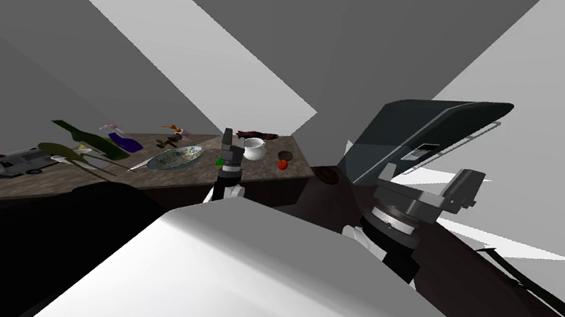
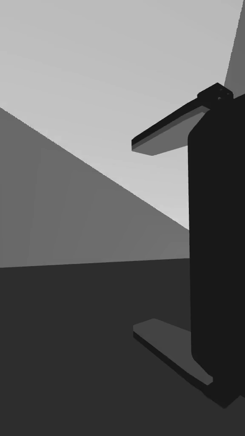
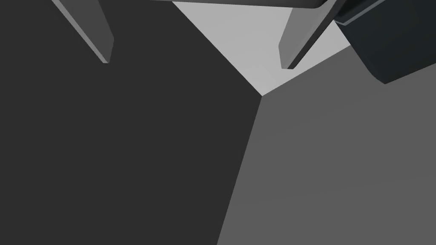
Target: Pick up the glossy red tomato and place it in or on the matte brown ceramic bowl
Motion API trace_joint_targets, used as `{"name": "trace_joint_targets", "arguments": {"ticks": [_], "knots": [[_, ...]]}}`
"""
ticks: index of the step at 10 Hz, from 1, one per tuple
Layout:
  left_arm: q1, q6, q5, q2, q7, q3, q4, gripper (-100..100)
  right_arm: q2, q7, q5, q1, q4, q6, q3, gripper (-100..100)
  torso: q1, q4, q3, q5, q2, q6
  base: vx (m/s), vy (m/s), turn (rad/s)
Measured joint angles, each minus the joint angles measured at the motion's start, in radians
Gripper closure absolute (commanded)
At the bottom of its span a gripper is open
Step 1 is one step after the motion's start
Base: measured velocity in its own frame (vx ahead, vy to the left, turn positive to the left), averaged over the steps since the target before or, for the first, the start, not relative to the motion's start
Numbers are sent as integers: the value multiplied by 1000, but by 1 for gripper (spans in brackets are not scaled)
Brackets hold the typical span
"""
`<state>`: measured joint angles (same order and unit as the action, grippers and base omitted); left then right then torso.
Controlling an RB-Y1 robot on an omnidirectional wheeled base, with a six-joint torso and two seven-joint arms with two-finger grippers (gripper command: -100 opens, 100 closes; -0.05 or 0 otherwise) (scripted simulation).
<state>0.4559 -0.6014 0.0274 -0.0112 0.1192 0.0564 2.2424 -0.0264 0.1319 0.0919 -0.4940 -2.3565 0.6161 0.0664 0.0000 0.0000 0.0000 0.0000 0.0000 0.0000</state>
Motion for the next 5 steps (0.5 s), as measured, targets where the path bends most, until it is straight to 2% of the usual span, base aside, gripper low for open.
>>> {"name": "trace_joint_targets", "arguments": {"ticks": [3,5], "knots": [[-1,33,0,-56,-7,1,-5,-100,0,0,0,0,0,0,0,0,0,0,-1,0,-1,0,19,1,-18],[-6,81,-1,-92,-10,1,-8,-100,0,0,0,0,0,0,0,0,0,0,-1,0,-2,0,29,-3,-22]]}}
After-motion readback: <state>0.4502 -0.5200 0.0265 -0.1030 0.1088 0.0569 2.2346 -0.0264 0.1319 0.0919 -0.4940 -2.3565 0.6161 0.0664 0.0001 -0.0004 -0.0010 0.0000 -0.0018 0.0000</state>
